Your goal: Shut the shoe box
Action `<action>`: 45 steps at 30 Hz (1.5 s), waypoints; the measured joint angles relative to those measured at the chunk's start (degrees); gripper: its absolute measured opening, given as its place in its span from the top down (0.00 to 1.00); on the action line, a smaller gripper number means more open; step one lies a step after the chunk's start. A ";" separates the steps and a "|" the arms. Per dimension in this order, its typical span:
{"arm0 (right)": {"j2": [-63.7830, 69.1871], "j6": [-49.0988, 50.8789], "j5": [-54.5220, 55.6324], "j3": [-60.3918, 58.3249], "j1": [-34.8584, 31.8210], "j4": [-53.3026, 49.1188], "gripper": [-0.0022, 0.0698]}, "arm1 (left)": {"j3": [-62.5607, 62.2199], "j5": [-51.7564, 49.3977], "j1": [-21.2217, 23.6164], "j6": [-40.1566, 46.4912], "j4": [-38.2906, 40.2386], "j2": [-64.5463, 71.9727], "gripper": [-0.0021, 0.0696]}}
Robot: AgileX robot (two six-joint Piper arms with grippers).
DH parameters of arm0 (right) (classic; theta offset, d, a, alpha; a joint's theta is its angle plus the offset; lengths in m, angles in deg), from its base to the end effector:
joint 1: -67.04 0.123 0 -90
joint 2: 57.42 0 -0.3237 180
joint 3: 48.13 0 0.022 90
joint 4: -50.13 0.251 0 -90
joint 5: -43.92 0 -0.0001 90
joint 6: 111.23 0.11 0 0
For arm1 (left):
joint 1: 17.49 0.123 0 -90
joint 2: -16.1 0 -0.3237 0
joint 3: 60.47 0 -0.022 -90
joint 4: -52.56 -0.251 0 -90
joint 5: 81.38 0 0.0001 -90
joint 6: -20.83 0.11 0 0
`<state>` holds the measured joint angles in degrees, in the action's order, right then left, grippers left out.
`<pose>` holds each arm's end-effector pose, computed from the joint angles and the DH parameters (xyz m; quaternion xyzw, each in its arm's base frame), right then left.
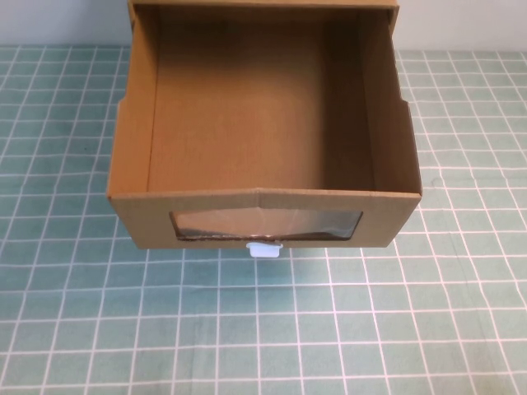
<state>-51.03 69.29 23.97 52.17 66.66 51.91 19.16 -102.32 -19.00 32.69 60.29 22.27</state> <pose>0.0329 0.0010 0.1676 0.0147 0.7987 0.0138 0.6014 0.0320 -0.0061 0.1667 0.0573 0.7994 -0.0030 0.5980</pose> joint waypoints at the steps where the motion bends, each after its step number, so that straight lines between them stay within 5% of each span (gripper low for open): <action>1: 0.00 0.00 0.00 0.00 0.00 0.00 0.99 | 0.00 0.00 0.00 0.00 0.00 0.00 0.98; 26: 0.00 0.00 0.00 0.00 0.00 0.00 0.99 | 0.10 1.91 0.00 -0.22 -0.88 0.00 0.98; 32: 0.00 0.00 0.00 0.00 0.00 0.00 0.99 | 0.09 11.19 0.00 -15.28 14.24 0.00 0.98; 38: 0.00 0.00 0.00 0.00 0.00 0.03 0.99 | 0.09 16.00 0.00 -19.54 18.30 0.00 0.98; 45: 0.00 -0.04 0.00 0.00 0.00 0.12 0.99 | -12.85 1.13 -3.15 -13.41 18.42 3.75 0.98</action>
<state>-51.03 69.25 23.97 52.17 66.66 52.03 6.31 -101.18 -22.15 19.28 78.71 26.02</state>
